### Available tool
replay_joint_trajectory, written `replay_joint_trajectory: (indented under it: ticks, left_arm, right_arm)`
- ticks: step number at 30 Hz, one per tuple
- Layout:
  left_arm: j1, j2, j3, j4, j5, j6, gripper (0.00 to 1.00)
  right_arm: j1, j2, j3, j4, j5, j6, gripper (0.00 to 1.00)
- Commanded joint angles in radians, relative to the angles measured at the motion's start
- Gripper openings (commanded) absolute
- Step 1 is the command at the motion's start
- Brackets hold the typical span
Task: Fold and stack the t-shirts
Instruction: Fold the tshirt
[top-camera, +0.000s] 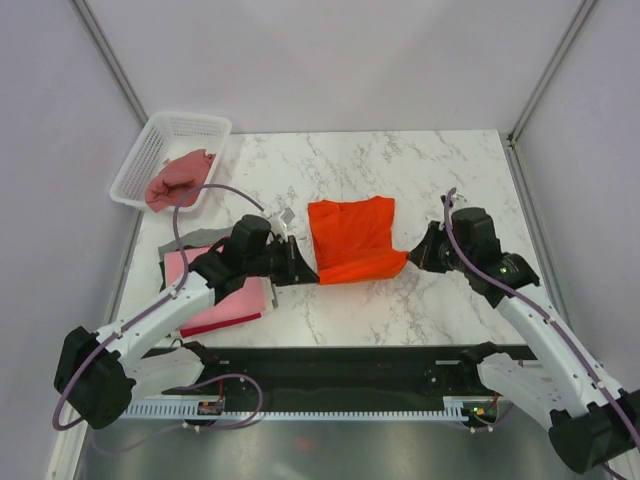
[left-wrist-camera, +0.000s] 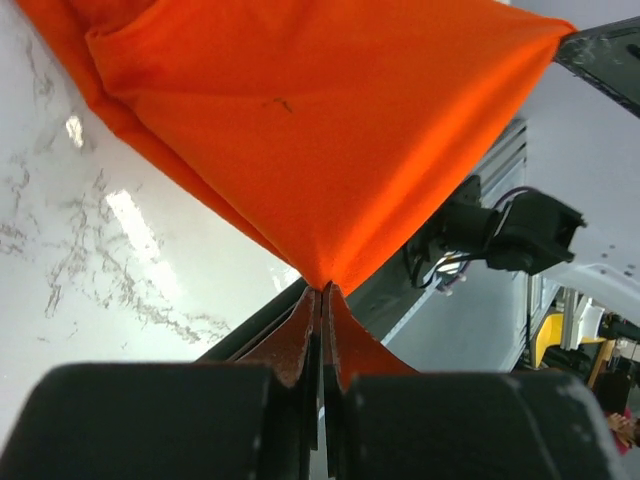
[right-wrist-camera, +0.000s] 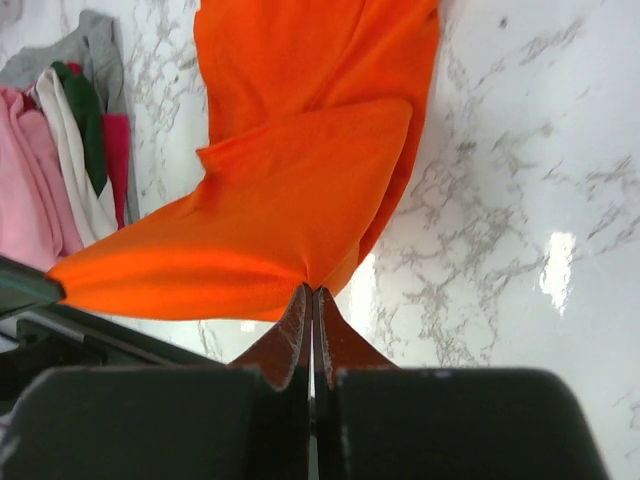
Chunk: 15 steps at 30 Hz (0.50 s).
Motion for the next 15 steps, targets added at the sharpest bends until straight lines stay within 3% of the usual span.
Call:
replay_joint_trajectory:
  ticks: [1, 9, 15]
  left_arm:
    - [0.048, 0.041, 0.111, -0.063, 0.027, -0.009, 0.02]
    - [0.182, 0.208, 0.265, -0.057, 0.116, 0.025, 0.02]
    - [0.264, 0.426, 0.432, -0.052, 0.173, 0.057, 0.02]
  right_arm:
    - [-0.004, 0.093, 0.114, -0.005, 0.139, -0.03, 0.0]
    - [-0.02, 0.381, 0.34, 0.047, 0.175, -0.056, 0.0]
    - [-0.067, 0.59, 0.49, 0.07, 0.156, -0.053, 0.0]
